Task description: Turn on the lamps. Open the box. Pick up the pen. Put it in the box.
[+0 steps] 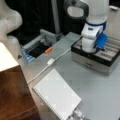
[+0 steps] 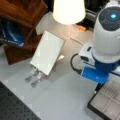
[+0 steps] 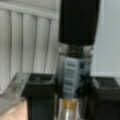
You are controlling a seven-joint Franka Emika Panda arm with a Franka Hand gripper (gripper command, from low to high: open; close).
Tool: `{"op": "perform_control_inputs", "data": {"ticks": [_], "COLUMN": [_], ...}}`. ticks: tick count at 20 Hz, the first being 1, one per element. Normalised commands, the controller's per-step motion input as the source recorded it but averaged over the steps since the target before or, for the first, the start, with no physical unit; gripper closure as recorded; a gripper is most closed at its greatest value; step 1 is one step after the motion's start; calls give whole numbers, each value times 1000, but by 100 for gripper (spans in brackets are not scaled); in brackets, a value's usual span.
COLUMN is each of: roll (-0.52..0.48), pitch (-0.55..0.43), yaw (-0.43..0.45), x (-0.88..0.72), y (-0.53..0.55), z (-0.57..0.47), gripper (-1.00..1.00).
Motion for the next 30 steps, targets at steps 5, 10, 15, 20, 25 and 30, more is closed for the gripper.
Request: {"op": "perform_control_inputs", "data": {"ticks": [5, 10, 15, 20, 25, 30], "roll": [56, -10, -42, -98, -119, -137], "pitch": [101, 39, 43, 25, -8, -46], "yaw": [-309, -169, -119, -49, 19, 25], "x": [182, 113, 84, 57, 35, 35], "y": [372, 332, 202, 179, 227, 218], "z": [9, -81, -42, -72, -191, -165], "gripper": [100, 100, 100, 100, 100, 100]}}
